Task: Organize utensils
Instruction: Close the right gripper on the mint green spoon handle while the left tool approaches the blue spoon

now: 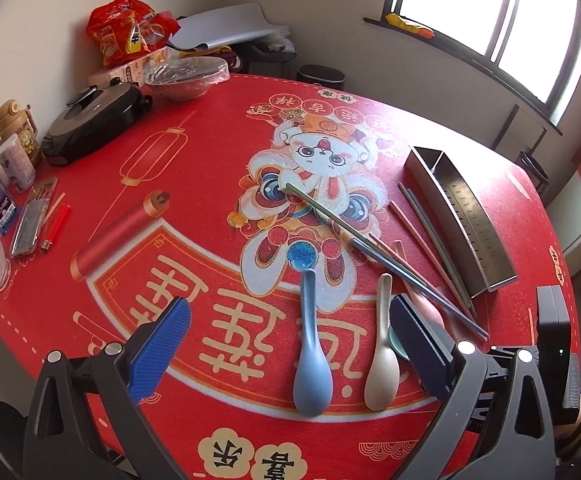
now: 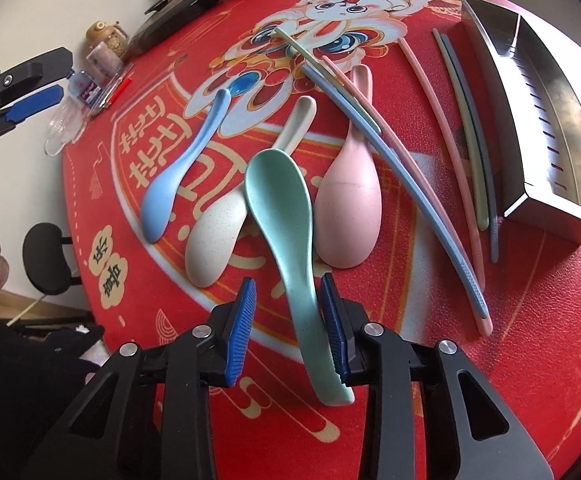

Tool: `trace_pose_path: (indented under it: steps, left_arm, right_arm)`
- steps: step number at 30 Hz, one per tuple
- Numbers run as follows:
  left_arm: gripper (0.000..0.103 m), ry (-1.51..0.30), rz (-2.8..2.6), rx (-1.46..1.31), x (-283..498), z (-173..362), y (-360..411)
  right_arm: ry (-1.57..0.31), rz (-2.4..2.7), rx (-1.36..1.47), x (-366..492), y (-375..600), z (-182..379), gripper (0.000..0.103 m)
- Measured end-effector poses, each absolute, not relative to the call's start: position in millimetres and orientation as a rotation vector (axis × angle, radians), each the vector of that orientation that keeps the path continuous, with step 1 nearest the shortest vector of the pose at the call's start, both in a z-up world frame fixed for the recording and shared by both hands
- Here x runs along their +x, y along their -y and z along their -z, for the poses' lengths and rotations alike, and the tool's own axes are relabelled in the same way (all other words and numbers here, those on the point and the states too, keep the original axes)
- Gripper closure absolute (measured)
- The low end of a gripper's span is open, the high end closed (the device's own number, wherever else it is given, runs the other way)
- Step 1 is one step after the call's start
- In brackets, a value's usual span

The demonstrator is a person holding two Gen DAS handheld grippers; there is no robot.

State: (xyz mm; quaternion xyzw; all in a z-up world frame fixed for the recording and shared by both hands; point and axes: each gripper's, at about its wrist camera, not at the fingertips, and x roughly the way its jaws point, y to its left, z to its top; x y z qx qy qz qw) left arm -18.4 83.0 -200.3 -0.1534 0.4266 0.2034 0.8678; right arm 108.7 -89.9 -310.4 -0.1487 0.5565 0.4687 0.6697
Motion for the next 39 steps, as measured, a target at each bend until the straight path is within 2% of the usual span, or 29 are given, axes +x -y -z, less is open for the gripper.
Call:
trace_pose_path:
  steps: [1, 4, 12, 21, 26, 30, 39]
  left_arm:
    - [0.006, -0.894, -0.428, -0.310, -17.1, 199.5, -82.3]
    - [0.006, -0.902, -0.442, -0.304, -15.7, 199.2, -85.3]
    - [0.007, -0.908, -0.415, -0.334, -14.6, 198.4, -91.4]
    - [0.038, -0.929, -0.381, -0.414, -4.5, 210.9, -110.3]
    - [0.060, -1.005, -0.287, -0.397, 8.1, 237.7, -112.9]
    - [0.066, -1.088, -0.223, -0.460, 14.1, 269.4, -106.6]
    - [0.066, -1.188, -0.171, -0.488, 27.5, 292.6, -93.7]
  right_arm:
    - [-1.265, -1.052, -0.320, 110.1, 90.3, 311.1, 0.081]
    - [-1.287, -1.050, -0.297, 111.9, 89.4, 312.9, 0.089]
    - [-1.273, -1.062, -0.285, 110.9, 84.3, 311.2, 0.096]
    - [-1.138, -1.020, -0.186, 120.2, 105.8, 272.1, 0.096]
    - [-1.058, -0.919, -0.103, 134.6, 132.2, 244.8, 0.096]
    - [-1.021, -0.849, -0.048, 139.0, 150.4, 231.8, 0.096]
    - [-1.066, -0.807, -0.007, 128.5, 159.7, 242.9, 0.096]
